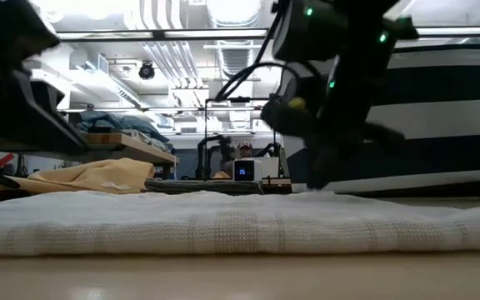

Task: Fold kitchen towel into neat rectangle
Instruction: Fold the white patterned towel

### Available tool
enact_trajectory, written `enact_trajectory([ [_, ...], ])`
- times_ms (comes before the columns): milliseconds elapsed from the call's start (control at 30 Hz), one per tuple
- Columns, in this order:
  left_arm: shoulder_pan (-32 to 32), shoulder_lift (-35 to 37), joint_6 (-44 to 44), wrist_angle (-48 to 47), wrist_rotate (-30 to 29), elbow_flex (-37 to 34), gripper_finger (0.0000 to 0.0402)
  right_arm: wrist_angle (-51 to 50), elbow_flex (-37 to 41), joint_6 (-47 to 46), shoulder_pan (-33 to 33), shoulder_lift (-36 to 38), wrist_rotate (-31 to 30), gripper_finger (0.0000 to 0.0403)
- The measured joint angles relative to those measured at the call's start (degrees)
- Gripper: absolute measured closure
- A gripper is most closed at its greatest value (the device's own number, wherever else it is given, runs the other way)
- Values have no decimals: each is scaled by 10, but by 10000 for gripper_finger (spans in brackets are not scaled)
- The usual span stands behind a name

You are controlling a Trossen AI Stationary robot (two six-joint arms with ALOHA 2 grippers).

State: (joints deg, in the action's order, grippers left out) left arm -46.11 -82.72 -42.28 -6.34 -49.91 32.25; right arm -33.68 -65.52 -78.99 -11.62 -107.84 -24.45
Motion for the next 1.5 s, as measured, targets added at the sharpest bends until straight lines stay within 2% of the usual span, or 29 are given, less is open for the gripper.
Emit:
enact_trajectory([
  [133, -6, 0, 38, 0, 1, 24, 287, -6, -6, -5, -1, -19, 7, 384],
  [267, -15, 0, 64, -1, 12, 39, 287, -48, -22, -2, -8, -1, -3, 389],
  [400, -27, 0, 93, 0, 12, 54, 287, -72, -68, 18, -41, 38, -77, 395],
  [533, -30, 0, 113, 1, 9, 70, 287, -62, -120, 55, -95, 35, -151, 402],
  [833, -34, 0, 121, 3, 10, 90, 287, 124, -195, 167, -204, -50, -280, 400],
  [1033, -46, 0, 123, 5, 10, 105, 287, 217, -275, 312, -230, -139, -274, 400],
  [1200, -59, 0, 134, -2, 17, 130, 287, 222, -370, 432, -230, -205, -240, 400],
  [1333, -76, 3, 111, -58, 28, 163, 287, 215, -444, 526, -230, -248, -234, 400],
  [1400, -86, 4, 97, -78, 26, 177, 287, 192, -479, 546, -230, -267, -236, 400],
  [1500, -102, 4, 98, -106, 24, 186, 287, 143, -523, 527, -230, -288, -236, 398],
])
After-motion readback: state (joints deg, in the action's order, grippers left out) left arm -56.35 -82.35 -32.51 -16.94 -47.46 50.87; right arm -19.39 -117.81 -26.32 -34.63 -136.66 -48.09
